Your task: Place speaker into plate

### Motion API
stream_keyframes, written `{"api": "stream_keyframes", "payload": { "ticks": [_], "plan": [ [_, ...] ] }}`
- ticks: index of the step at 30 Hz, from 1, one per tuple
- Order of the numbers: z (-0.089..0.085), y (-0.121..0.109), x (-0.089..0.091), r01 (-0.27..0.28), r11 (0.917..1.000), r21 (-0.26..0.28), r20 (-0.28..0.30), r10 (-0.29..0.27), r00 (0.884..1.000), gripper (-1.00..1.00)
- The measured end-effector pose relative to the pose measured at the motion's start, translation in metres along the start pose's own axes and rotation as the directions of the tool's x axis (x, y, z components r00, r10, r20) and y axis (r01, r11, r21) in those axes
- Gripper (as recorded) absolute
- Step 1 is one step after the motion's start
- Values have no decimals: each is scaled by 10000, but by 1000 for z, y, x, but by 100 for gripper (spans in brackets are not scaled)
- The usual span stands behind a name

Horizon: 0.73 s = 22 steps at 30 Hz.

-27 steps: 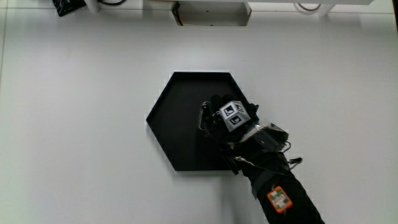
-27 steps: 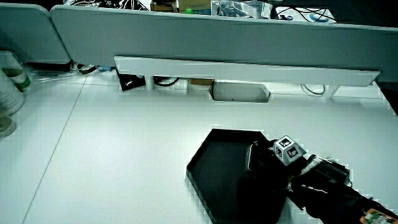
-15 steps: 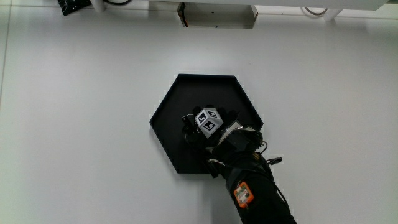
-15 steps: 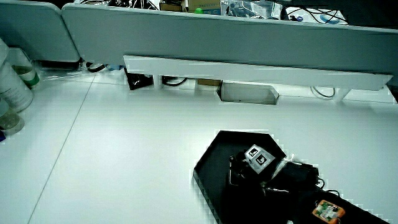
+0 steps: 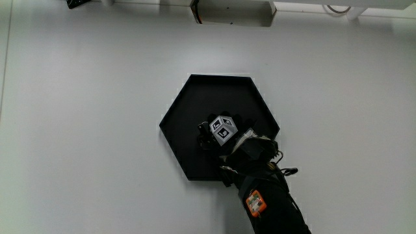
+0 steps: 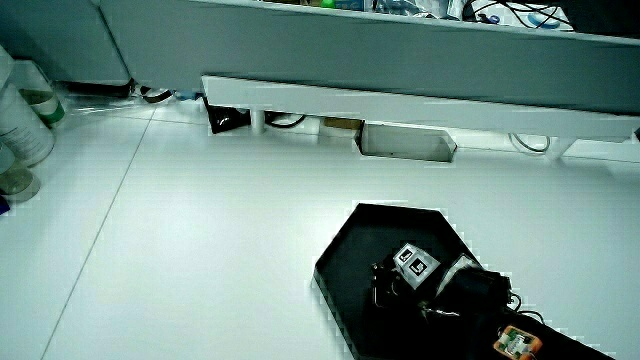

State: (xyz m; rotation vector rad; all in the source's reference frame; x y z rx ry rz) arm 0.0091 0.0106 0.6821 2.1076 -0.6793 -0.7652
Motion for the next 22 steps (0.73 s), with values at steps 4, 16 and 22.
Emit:
{"api": "stream_keyframes", "payload": {
  "ticks": [4, 16, 22],
  "plan": [
    [-3, -5, 12, 15, 10000, 39, -556, -13, 9985, -31],
    [-11, -54, 65, 273, 9507, 3088, -3868, 993, 9168, -100],
    [-27, -68, 65, 607, 9257, 3733, -4728, 1336, 8710, -100]
  ]
}}
